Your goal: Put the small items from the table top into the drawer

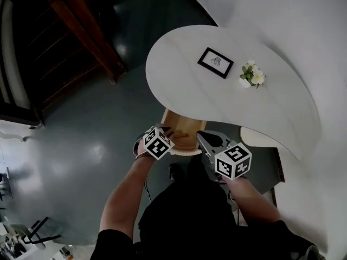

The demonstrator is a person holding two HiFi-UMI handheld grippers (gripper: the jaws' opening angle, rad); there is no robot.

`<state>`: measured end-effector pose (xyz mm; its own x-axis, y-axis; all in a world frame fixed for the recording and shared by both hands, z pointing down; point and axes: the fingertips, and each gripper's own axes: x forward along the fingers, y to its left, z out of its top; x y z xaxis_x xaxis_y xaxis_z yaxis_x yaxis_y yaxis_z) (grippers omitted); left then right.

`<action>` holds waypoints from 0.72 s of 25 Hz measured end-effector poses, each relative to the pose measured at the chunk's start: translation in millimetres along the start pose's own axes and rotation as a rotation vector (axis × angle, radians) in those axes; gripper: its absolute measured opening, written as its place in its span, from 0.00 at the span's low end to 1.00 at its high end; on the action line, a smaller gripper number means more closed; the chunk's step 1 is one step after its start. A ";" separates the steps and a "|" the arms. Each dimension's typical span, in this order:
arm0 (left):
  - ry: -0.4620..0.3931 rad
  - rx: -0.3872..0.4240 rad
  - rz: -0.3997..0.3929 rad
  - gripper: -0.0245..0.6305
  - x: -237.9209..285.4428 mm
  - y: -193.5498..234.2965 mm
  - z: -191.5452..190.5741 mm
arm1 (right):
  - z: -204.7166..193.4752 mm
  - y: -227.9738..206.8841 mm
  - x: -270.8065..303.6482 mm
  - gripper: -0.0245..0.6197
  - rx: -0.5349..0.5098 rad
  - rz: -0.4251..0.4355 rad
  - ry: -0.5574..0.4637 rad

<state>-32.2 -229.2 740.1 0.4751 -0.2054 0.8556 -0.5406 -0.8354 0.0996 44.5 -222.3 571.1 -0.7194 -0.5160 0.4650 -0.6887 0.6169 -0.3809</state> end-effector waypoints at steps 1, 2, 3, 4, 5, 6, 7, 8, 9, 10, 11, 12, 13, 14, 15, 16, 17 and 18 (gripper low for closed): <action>-0.031 -0.022 0.009 0.17 -9.3 2.0 2.5 | 3.7 4.2 -2.2 0.04 -0.003 -0.005 -0.007; -0.061 -0.044 0.016 0.16 -19.2 3.4 4.5 | 7.1 8.9 -4.7 0.04 -0.007 -0.011 -0.013; -0.094 -0.070 0.020 0.16 -29.7 4.2 6.4 | 10.1 14.3 -7.3 0.04 -0.012 -0.016 -0.015; -0.131 -0.102 0.023 0.16 -41.2 5.0 8.7 | 12.7 20.2 -9.8 0.04 -0.018 -0.018 -0.014; -0.176 -0.137 0.027 0.16 -53.5 5.7 11.8 | 15.0 26.8 -11.9 0.04 -0.025 -0.017 -0.013; -0.224 -0.173 0.032 0.16 -66.2 6.1 15.1 | 17.2 34.1 -14.0 0.04 -0.034 -0.012 -0.012; -0.268 -0.206 0.038 0.15 -79.7 5.4 17.9 | 19.8 41.9 -16.1 0.04 -0.046 -0.006 -0.013; -0.304 -0.234 0.045 0.15 -93.5 3.8 20.1 | 23.1 49.7 -18.2 0.04 -0.061 -0.001 -0.017; -0.335 -0.255 0.053 0.14 -106.7 2.2 21.9 | 27.7 56.7 -20.1 0.04 -0.075 0.002 -0.025; -0.364 -0.268 0.065 0.13 -119.1 1.2 23.8 | 33.5 63.0 -21.8 0.04 -0.088 0.004 -0.037; -0.392 -0.275 0.077 0.12 -130.9 0.9 25.9 | 40.4 68.7 -23.3 0.04 -0.100 0.008 -0.051; -0.420 -0.281 0.088 0.11 -142.3 0.8 28.4 | 47.4 74.0 -24.9 0.04 -0.111 0.013 -0.064; -0.451 -0.289 0.096 0.11 -153.7 0.6 31.2 | 54.0 78.8 -26.7 0.04 -0.124 0.021 -0.075; -0.482 -0.303 0.101 0.11 -164.7 0.3 33.5 | 59.4 83.1 -28.9 0.04 -0.139 0.030 -0.082; -0.510 -0.325 0.107 0.11 -175.0 0.1 34.5 | 63.4 86.6 -31.4 0.04 -0.154 0.040 -0.087; -0.536 -0.350 0.115 0.11 -184.7 -0.1 34.7 | 66.0 89.2 -34.4 0.04 -0.168 0.050 -0.089; -0.559 -0.372 0.127 0.11 -194.1 -0.5 34.9 | 67.9 90.7 -37.9 0.04 -0.181 0.056 -0.092; -0.579 -0.387 0.140 0.11 -203.2 -1.3 36.0 | 69.7 90.9 -41.9 0.04 -0.192 0.060 -0.096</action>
<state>-103.1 -204.7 547.8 0.6180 -0.6250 0.4770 -0.7802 -0.5622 0.2742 5.8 -186.1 461.2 -0.7699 -0.5239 0.3643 -0.6216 0.7450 -0.2423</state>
